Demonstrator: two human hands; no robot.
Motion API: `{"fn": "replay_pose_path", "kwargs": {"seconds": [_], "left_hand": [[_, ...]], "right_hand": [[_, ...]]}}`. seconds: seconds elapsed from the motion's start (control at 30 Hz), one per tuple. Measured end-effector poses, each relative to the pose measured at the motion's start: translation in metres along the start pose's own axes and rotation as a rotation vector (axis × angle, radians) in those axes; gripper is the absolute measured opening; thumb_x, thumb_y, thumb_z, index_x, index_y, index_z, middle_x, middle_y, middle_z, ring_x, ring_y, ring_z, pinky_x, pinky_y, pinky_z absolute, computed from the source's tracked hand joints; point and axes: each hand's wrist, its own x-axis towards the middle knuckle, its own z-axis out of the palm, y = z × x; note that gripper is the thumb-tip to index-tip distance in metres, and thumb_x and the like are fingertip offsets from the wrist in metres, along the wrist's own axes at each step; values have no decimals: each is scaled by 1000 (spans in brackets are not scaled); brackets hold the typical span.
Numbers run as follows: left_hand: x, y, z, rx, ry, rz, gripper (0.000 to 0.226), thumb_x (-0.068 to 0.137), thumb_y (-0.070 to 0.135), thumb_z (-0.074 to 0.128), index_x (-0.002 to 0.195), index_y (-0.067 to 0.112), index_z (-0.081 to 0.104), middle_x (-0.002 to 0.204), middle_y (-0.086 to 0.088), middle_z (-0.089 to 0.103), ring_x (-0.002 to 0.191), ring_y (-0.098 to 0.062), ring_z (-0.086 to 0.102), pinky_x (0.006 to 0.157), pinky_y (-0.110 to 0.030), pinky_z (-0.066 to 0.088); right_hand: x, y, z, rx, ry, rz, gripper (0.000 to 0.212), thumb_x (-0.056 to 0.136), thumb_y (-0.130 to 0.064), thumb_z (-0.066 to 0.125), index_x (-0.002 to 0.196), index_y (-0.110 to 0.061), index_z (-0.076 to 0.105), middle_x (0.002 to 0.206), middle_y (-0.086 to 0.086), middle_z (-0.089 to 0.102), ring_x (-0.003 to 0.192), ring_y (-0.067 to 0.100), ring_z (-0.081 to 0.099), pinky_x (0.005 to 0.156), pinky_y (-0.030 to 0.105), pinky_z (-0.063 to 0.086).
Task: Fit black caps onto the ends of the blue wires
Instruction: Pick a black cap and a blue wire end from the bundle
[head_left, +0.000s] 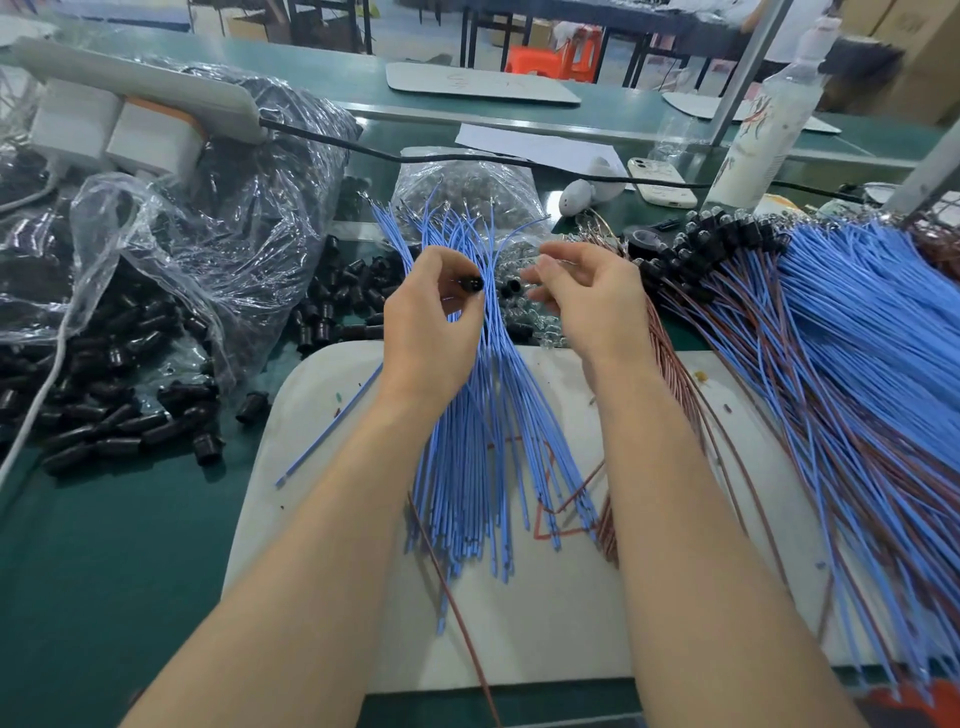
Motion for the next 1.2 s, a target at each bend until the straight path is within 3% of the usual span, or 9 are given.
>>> {"fn": "replay_pose_path", "kwargs": {"seconds": [0.17,0.3,0.47,0.67,0.8,0.9,1.0,1.13,1.2], "left_hand": [[-2,1,0,-16,-33,-11,17,85,-1,58,95,13,58,88,7,63,87,-9,62,87,-25,51],[0,0,-1,-28,-41,-22,16,86,0,60,97,11,58,89,8,62,88,-8,62,86,-23,51],[0,0,-1,-55,-38,-7,15,87,1,59,96,12,57,88,7,62,89,-12,63,83,-20,51],[1,-3,-2,-70,-19,-20,17,89,8,60,93,24,56,87,15,61,80,-6,61,69,-10,45],[0,-3,-4,-71,-3,-31,18,91,14,60,91,32,56,86,12,63,63,-6,57,55,-17,44],[-1,-1,-4,-65,12,-35,19,92,15,59,92,34,55,88,9,65,68,-21,64,63,-30,53],[-1,0,-4,-78,23,-41,15,93,16,57,99,29,56,90,5,64,75,-26,66,67,-28,52],[-1,0,-4,-83,35,-36,14,95,16,54,102,28,55,93,3,65,76,-26,65,62,-25,50],[-1,0,-4,-74,42,-32,13,96,18,54,103,29,53,92,4,65,75,-24,65,60,-23,49]], "right_hand": [[-13,-6,9,318,-155,46,20,95,0,51,100,-15,64,89,6,72,85,15,71,75,22,55],[-14,-7,8,174,-129,-93,9,92,-5,59,98,-11,63,91,4,74,86,15,71,77,27,56],[-15,-7,7,33,-106,-176,13,87,-13,66,87,-25,65,83,-2,69,82,12,66,83,35,55],[-6,8,-5,-252,111,-157,15,87,-8,62,85,-22,58,77,-9,63,69,3,58,71,20,48],[-1,21,-12,-472,84,-76,14,85,-4,58,89,-16,64,88,-1,66,85,14,61,82,29,50],[0,20,-11,-484,-7,-58,29,88,-1,50,105,-17,69,102,-3,68,96,10,62,87,23,49],[0,17,-16,-486,-21,-61,37,90,0,47,110,-22,69,102,-7,66,77,1,59,70,7,44],[0,14,-23,-534,87,-51,27,88,-3,50,98,-18,71,97,0,70,93,14,63,90,30,50],[0,14,-25,-592,86,-18,23,87,-4,53,96,-17,70,96,2,70,94,18,63,88,30,50]]}}
